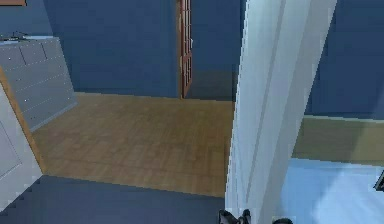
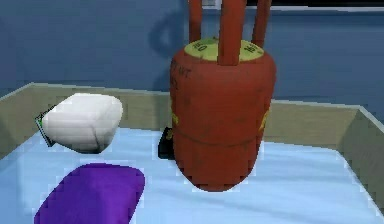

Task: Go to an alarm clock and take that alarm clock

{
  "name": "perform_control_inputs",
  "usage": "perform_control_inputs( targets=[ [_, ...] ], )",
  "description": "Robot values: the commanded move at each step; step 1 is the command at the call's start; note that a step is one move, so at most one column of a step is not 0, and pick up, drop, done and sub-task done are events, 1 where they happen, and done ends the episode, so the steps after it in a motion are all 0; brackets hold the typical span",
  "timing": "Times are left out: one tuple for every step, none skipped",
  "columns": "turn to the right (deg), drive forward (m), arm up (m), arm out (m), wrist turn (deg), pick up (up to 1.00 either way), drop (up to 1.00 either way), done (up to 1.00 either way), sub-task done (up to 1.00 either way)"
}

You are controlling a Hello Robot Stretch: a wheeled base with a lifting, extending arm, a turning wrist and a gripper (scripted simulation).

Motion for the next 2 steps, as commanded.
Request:
perform_control_inputs(
  targets=[
    [0.0, 0.0, 0.5, 0.0, 0.0, 0.0, 0.0, 0.0, 0.0],
    [0.0, 0.0, 0.22, 0.0, 0.0, 0.0, 0.0, 0.0, 0.0]
  ],
)
